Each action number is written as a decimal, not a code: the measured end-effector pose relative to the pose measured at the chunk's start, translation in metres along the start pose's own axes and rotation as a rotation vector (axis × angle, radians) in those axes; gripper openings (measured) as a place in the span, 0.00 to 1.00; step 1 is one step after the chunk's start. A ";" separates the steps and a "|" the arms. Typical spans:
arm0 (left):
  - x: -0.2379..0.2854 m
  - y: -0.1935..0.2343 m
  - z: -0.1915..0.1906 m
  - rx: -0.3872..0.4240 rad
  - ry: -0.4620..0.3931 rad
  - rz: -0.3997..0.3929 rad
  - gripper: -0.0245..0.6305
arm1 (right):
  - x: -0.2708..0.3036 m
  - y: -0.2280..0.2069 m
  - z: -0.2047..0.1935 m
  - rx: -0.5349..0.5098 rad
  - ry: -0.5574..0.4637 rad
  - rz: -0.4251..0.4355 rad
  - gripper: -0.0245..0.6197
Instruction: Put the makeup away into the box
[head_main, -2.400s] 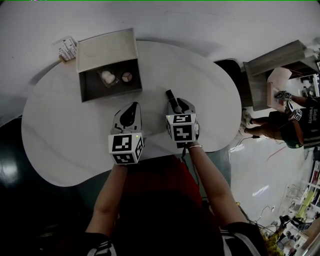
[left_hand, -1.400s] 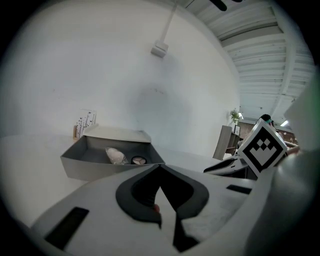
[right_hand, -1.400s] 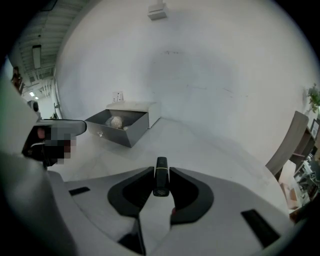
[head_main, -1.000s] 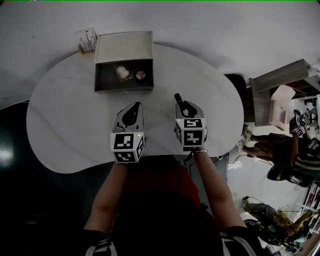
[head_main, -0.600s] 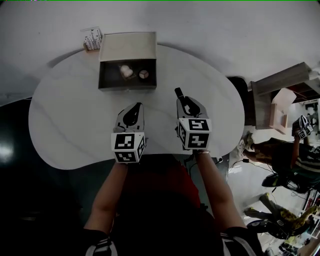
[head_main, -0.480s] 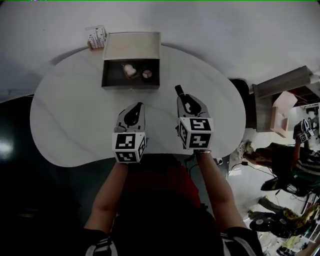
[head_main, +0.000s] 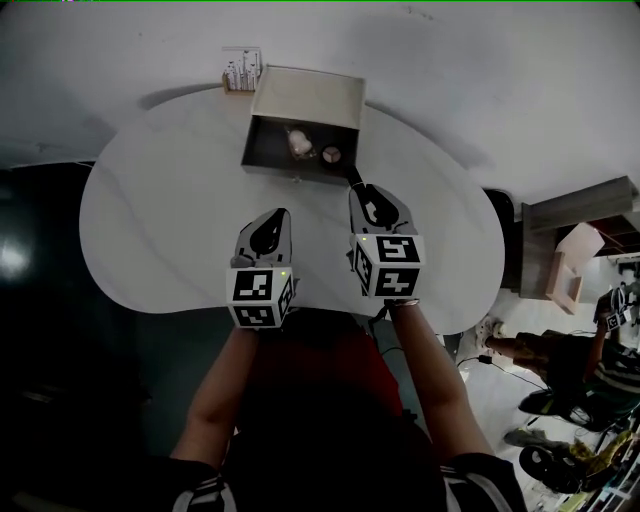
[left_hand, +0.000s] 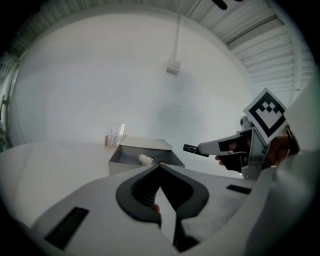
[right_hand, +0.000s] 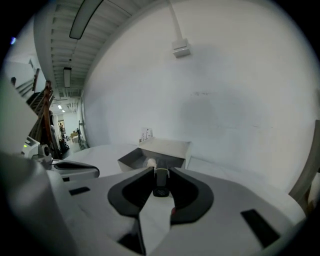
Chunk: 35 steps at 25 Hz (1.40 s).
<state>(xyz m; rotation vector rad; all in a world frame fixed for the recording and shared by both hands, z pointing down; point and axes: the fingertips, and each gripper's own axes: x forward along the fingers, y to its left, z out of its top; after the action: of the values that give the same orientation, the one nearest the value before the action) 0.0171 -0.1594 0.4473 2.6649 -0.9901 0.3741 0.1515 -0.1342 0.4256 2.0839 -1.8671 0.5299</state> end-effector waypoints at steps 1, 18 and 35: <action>-0.003 0.004 0.000 -0.003 -0.003 0.014 0.07 | 0.003 0.006 0.002 -0.008 -0.002 0.013 0.20; -0.044 0.076 0.004 -0.068 -0.038 0.228 0.07 | 0.063 0.074 0.030 -0.157 -0.002 0.196 0.20; -0.024 0.123 0.008 -0.148 -0.017 0.305 0.07 | 0.126 0.098 0.029 -0.272 0.068 0.288 0.20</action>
<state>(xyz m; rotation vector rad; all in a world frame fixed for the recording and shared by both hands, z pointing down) -0.0816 -0.2378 0.4517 2.3917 -1.3782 0.3256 0.0682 -0.2703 0.4552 1.6188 -2.0810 0.3794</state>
